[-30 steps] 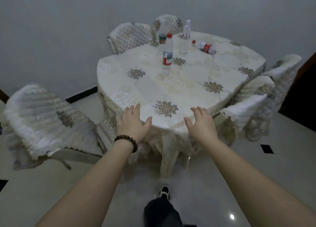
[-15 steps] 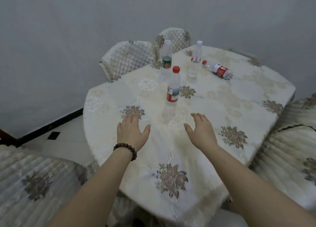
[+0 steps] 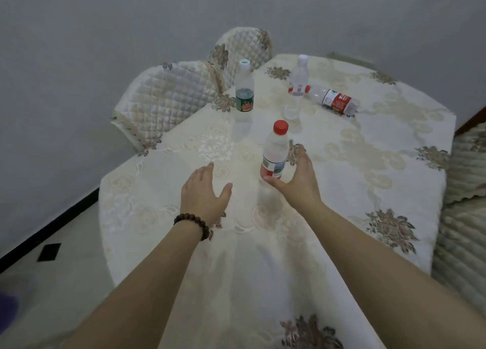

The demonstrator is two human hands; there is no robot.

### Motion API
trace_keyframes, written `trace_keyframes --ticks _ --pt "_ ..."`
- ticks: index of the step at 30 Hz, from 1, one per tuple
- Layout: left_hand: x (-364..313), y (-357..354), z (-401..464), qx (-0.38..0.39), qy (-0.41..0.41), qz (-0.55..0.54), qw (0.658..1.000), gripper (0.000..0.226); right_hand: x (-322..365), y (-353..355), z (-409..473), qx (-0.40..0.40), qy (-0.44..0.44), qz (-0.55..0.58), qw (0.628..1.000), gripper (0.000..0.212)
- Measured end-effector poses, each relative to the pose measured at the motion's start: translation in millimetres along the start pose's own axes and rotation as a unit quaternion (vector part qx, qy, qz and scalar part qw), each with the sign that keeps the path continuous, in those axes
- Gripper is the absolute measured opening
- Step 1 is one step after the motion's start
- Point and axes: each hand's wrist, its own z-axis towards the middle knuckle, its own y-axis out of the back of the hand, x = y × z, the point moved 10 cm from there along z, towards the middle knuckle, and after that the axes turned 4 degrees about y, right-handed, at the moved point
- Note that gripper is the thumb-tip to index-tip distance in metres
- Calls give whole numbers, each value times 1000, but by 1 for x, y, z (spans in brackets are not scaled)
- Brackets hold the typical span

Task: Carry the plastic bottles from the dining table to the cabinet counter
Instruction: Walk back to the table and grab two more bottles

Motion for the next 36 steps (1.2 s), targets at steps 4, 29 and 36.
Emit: trace_keyframes --ticks 4,29,36 --pt "3 -6 21 30 -14 -77 996 69 -1 -17 32 -32 -56 96 993 126" --pt "-57 -42 244 53 25 -326 944 105 1 44 78 -104 -39 112 988 65" --pt "-78 -62 324 44 33 -375 925 106 -11 36 96 -122 -44 109 986 62"
